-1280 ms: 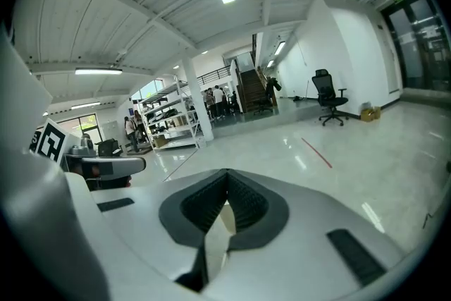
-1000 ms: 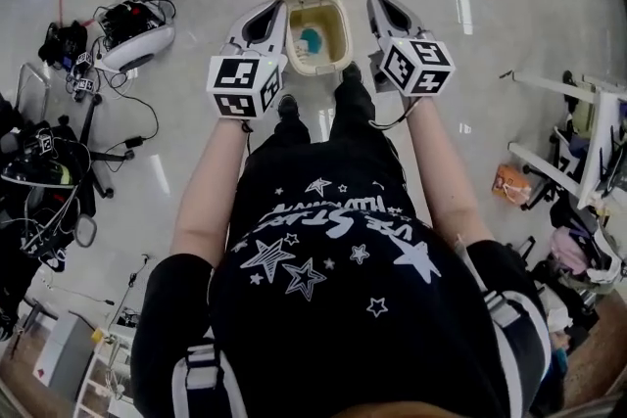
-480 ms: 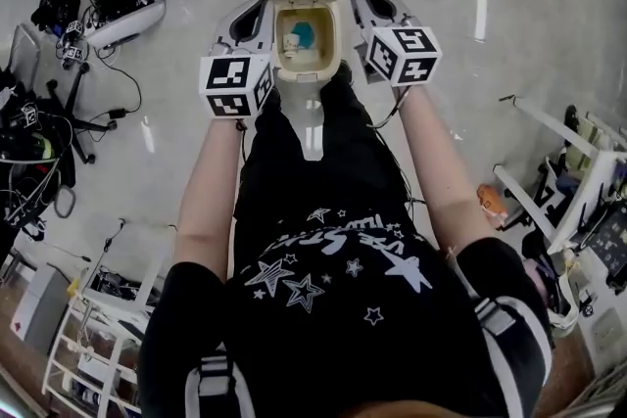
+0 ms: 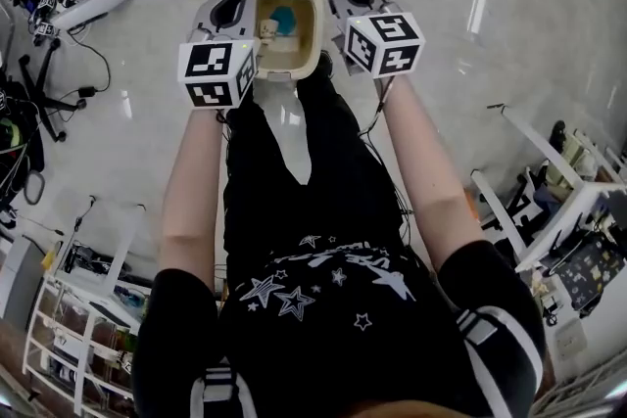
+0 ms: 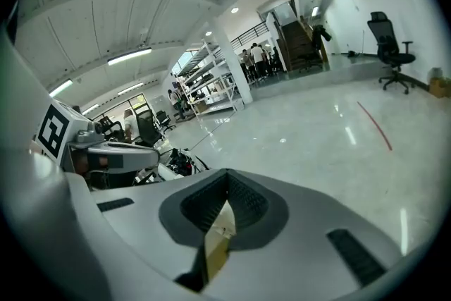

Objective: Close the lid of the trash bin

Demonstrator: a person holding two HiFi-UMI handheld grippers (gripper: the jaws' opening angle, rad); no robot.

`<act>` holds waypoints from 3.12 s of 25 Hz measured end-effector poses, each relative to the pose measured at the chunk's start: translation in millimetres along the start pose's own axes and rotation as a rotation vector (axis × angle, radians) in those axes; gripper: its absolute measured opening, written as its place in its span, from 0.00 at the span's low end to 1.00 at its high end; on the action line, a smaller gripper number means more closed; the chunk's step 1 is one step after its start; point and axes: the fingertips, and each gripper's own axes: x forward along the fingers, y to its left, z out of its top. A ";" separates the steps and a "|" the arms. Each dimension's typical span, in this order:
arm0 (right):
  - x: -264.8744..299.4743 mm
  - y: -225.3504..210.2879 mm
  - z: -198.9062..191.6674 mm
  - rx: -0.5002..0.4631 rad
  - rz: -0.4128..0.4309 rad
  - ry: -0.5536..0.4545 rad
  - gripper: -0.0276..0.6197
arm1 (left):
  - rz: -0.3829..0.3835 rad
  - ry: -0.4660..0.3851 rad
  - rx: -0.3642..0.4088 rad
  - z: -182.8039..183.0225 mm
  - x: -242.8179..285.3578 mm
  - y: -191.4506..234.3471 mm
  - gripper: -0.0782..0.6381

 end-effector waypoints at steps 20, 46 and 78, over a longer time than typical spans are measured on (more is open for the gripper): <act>30.2 16.2 -29.7 0.047 0.146 0.135 0.04 | 0.014 0.041 -0.018 -30.3 21.5 22.8 0.12; -17.4 84.8 -180.7 0.095 0.026 0.272 0.04 | -0.127 0.229 -0.025 -177.8 -50.4 3.6 0.12; 10.0 70.6 -329.2 0.240 -0.086 0.406 0.04 | -0.281 0.547 0.054 -338.1 -28.4 -2.7 0.12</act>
